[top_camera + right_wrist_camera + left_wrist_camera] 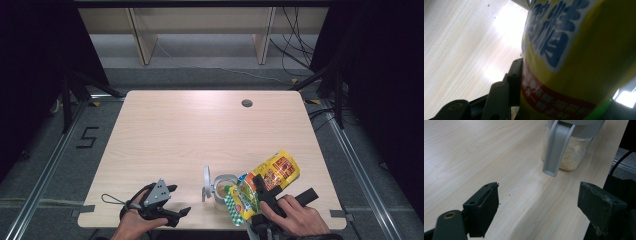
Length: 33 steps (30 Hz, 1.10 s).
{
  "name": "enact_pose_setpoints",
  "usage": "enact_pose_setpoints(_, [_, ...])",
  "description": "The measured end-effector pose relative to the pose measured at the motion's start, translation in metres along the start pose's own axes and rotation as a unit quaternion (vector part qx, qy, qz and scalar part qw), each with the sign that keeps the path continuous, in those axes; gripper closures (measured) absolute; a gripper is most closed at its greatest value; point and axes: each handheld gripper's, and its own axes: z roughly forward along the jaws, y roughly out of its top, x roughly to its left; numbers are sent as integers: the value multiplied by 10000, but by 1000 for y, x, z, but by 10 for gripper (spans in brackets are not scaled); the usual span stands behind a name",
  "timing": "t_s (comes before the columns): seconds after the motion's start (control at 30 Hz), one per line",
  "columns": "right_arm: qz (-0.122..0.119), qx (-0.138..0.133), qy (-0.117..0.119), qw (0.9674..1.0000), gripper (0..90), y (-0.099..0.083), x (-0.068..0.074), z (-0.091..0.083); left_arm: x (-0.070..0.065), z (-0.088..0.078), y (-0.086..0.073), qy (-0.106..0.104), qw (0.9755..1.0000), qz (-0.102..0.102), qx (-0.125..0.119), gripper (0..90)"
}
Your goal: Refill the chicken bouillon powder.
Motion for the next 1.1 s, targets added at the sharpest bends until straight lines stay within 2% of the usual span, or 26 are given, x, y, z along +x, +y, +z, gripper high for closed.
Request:
enact_pose_setpoints(0.03, [-2, -1, 5, 10000, 596, 0, 0, 0, -2, 1, 0, -42, 9999, -106, -95, 168])
enact_pose_setpoints(0.1, [2, -10, -1, 10000, 597, 0, 0, 0, 0, 0, 0, 8, 10000, -2, -4, 168])
enact_pose_setpoints(0.17, [30, -19, 81, 10000, 597, 0, 0, 1, -2, 1, 0, -54, 9999, -102, -96, 168])
enact_pose_setpoints(0.23, [9, -19, 1, 10000, 597, 0, 1, 0, -1, 0, 0, -15, 10000, -47, -46, 168])
enact_pose_setpoints(0.27, [25, -38, 109, 9999, 597, 0, 0, 1, 0, 0, 0, 5, 10000, 1, 0, 168])
enact_pose_setpoints(0.3, [16, -12, 10, 10000, 598, 0, 1, 1, 0, 0, 0, 2, 10000, -2, -2, 168])
enact_pose_setpoints(0.33, [19, -12, 13, 10000, 598, 0, 1, 1, 0, 0, 0, -4, 10000, -15, -17, 168])
enact_pose_setpoints(0.37, [12, -38, 111, 9999, 598, 0, 0, 1, -2, 1, 0, -50, 9999, -105, -98, 168])
enact_pose_setpoints(0.4, [8, -24, 54, 10000, 598, 0, 0, 1, -1, 0, 0, -26, 9999, -69, -68, 168])
enact_pose_setpoints(0.43, [10, -43, 105, 9999, 598, 0, 0, 1, -1, 0, 0, -28, 9999, -72, -70, 168])
enact_pose_setpoints(0.47, [5, -17, 9, 10000, 598, 0, 1, 0, -2, 0, 0, -47, 9999, -93, -86, 168])
enact_pose_setpoints(0.53, [24, -35, 81, 10000, 599, 0, 0, 0, -1, 0, 0, -36, 9999, -79, -75, 168])
enact_pose_setpoints(0.57, [-10, -19, -6, 10000, 600, 0, 1, 0, -1, 0, 0, -16, 10000, -54, -54, 168])
enact_pose_setpoints(0.63, [-3, -25, 2, 10000, 602, 0, 1, 0, -2, 1, 0, -52, 9999, -105, -98, 168])
enact_pose_setpoints(0.7, [19, -49, 104, 9999, 603, 0, 0, 1, -1, 0, 0, -33, 9999, -81, -80, 168])
enact_pose_setpoints(0.73, [1, -27, -6, 10000, 603, 0, 1, 0, -1, 0, 0, -28, 9999, -73, -74, 168])
enact_pose_setpoints(0.83, [55, -46, 117, 9999, 604, 0, 0, 0, -2, 1, 0, -35, 9999, -101, -116, 168])
enact_pose_setpoints(1.0, [28, -47, 96, 9999, 605, 0, 0, 0, -2, 1, 0, -34, 9999, -102, -122, 168])
enact_pose_setpoints(1.03, [168, 7, 124, 9998, 605, 0, 2, -1, -1, 1, 0, -15, 9999, -74, -98, 168])
enact_pose_setpoints(1.07, [10, -43, 90, 9999, 605, -1, 0, 0, -2, 1, 0, -34, 9999, -108, -125, 168])
enact_pose_setpoints(1.1, [182, 20, 129, 9997, 606, 0, 2, -1, -2, 1, 0, -34, 9999, -103, -124, 168])
